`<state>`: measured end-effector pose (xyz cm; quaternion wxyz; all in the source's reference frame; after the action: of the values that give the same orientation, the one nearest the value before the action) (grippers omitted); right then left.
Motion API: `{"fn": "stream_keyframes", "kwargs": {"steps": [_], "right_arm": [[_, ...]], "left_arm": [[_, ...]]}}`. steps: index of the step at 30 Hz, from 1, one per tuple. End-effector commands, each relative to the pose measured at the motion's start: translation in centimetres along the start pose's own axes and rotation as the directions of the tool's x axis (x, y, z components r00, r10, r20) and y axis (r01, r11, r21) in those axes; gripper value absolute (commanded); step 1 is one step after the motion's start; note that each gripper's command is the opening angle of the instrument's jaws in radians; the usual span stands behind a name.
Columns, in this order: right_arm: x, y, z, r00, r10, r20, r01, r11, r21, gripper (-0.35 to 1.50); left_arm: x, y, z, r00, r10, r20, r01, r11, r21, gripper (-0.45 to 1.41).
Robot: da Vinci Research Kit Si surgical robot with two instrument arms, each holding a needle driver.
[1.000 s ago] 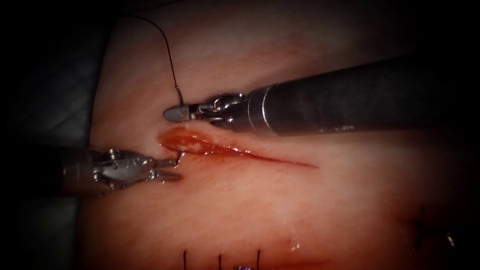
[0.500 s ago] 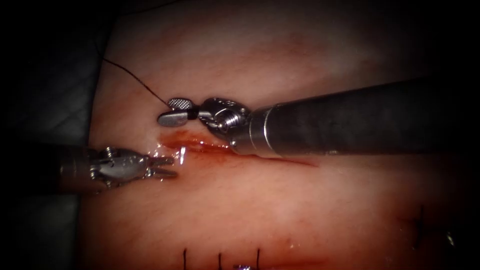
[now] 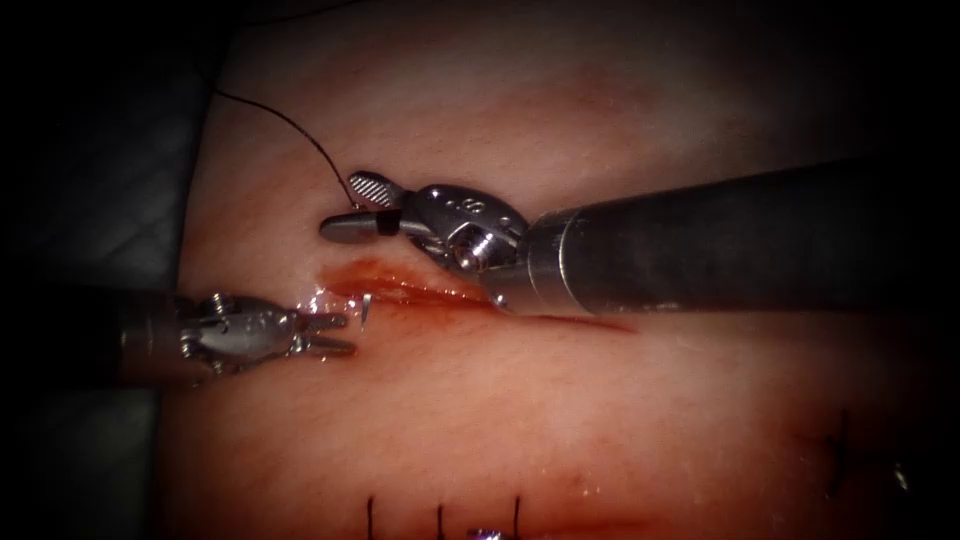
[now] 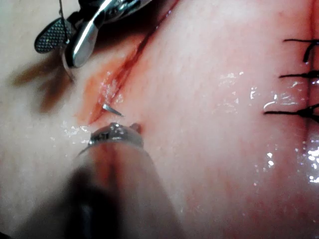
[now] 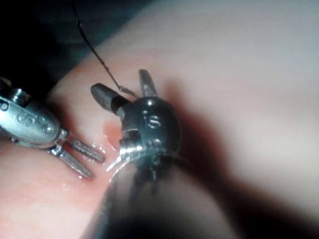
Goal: Wound Closure
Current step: Using the right gripper, pierce the needle through the top of the wound, then grasp the needle with the left tool and pull it through.
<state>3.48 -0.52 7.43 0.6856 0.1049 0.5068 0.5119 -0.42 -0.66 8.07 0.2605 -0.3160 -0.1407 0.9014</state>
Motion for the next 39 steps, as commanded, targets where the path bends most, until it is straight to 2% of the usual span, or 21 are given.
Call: {"fn": "stream_keyframes", "kwargs": {"steps": [1, 2, 3, 4, 5, 7, 11, 17, 18, 20, 21, 24, 27, 28, 29, 30, 31, 32, 33, 34, 39], "right_arm": [[-0.05, -0.01, 0.13, 1.0, -0.009, 0.003, 0.009, 1.0, 0.004, 0.78], [-0.06, -0.01, 0.14, 1.0, -0.01, 0.002, 0.01, 1.0, 0.003, 0.69], [-0.08, -0.01, 0.13, 1.0, -0.013, 0.011, 0.013, 1.0, 0.005, -0.05], [-0.08, -0.01, 0.13, 1.0, -0.013, 0.011, 0.013, 1.0, 0.005, -0.05], [-0.09, -0.01, 0.11, 1.0, -0.021, 0.02, 0.021, 1.0, 0.006, -0.35], [-0.1, -0.01, 0.09, 0.993, 0.088, 0.077, -0.089, 0.996, 0.007, -0.35], [-0.15, -0.02, 0.1, 0.972, 0.19, 0.14, -0.191, 0.982, -0.009, -0.35], [-0.33, -0.05, 0.13, 0.852, 0.437, 0.289, -0.443, 0.895, -0.048, -0.35], [-0.41, -0.09, 0.11, 0.832, 0.44, 0.337, -0.445, 0.893, -0.067, -0.35], [-0.44, -0.11, 0.1, 0.824, 0.446, 0.349, -0.454, 0.889, -0.065, -0.35], [-0.49, -0.16, 0.08, 0.799, 0.456, 0.391, -0.476, 0.878, -0.052, -0.35], [-0.56, -0.24, 0.07, 0.788, 0.448, 0.422, -0.483, 0.875, -0.026, -0.35], [-0.58, -0.26, 0.06, 0.786, 0.444, 0.431, -0.488, 0.873, -0.009, -0.35], [-0.55, -0.24, 0.06, 0.799, 0.453, 0.396, -0.503, 0.864, 0.025, -0.35], [-0.5, -0.17, 0.06, 0.826, 0.443, 0.349, -0.494, 0.867, 0.068, -0.03], [-0.47, -0.12, 0.06, 0.846, 0.422, 0.326, -0.474, 0.875, 0.096, 0.31], [-0.47, -0.12, 0.06, 0.846, 0.422, 0.326, -0.474, 0.875, 0.096, 0.31], [-0.43, -0.04, 0.04, 0.868, 0.39, 0.307, -0.442, 0.889, 0.12, 0.66], [-0.38, 0.06, 0.0, 0.888, 0.358, 0.29, -0.407, 0.904, 0.129, 0.86], [-0.34, 0.15, -0.05, 0.899, 0.343, 0.271, -0.387, 0.913, 0.128, 0.94], [-0.2, 0.42, -0.27, 0.911, 0.346, 0.225, -0.38, 0.916, 0.13, 0.94]], "left_arm": [[0.0, 0.02, 0.08, 1.0, 0.002, 0.003, -0.002, 1.0, -0.002, -0.03], [0.0, 0.02, 0.07, 1.0, 0.002, 0.003, -0.002, 1.0, -0.001, -0.03], [0.0, 0.02, 0.07, 1.0, 0.002, 0.003, -0.002, 1.0, -0.002, -0.03], [0.0, 0.02, 0.07, 1.0, 0.002, 0.003, -0.002, 1.0, -0.002, -0.03], [-0.01, 0.02, 0.07, 1.0, 0.002, 0.003, -0.002, 1.0, -0.002, -0.03], [-0.01, 0.02, 0.06, 1.0, 0.004, 0.005, -0.004, 1.0, -0.004, -0.03], [-0.02, 0.01, 0.05, 1.0, 0.005, 0.005, -0.005, 1.0, -0.005, -0.03], [-0.03, 0.0, 0.05, 1.0, 0.006, 0.005, -0.006, 1.0, -0.007, -0.03], [-0.03, 0.0, 0.05, 1.0, 0.006, 0.005, -0.006, 1.0, -0.007, -0.03], [-0.03, 0.0, 0.05, 1.0, 0.006, 0.005, -0.006, 1.0, -0.007, -0.03], [-0.03, 0.0, 0.05, 1.0, 0.006, 0.005, -0.006, 1.0, -0.007, -0.03], [-0.03, -0.01, 0.05, 0.999, 0.041, 0.006, -0.041, 0.999, -0.009, -0.01], [-0.03, -0.03, 0.04, 0.997, 0.081, 0.002, -0.081, 0.997, -0.01, 0.04], [-0.04, -0.04, 0.03, 0.986, 0.164, -0.029, -0.164, 0.986, 0.006, 0.06], [-0.06, -0.05, 0.02, 0.965, 0.245, -0.09, -0.244, 0.97, 0.024, 0.09], [-0.06, -0.06, 0.02, 0.956, 0.266, -0.125, -0.264, 0.964, 0.029, 0.17], [-0.06, -0.06, 0.02, 0.956, 0.266, -0.125, -0.264, 0.964, 0.029, 0.17], [-0.07, -0.07, 0.01, 0.932, 0.288, -0.22, -0.292, 0.956, 0.018, 0.24], [-0.08, -0.09, 0.01, 0.917, 0.28, -0.283, -0.299, 0.954, -0.027, 0.27], [-0.08, -0.1, 0.02, 0.909, 0.277, -0.31, -0.313, 0.947, -0.073, 0.31], [-0.04, -0.09, 0.06, 0.877, 0.365, -0.311, -0.399, 0.915, -0.051, 0.36]]}}
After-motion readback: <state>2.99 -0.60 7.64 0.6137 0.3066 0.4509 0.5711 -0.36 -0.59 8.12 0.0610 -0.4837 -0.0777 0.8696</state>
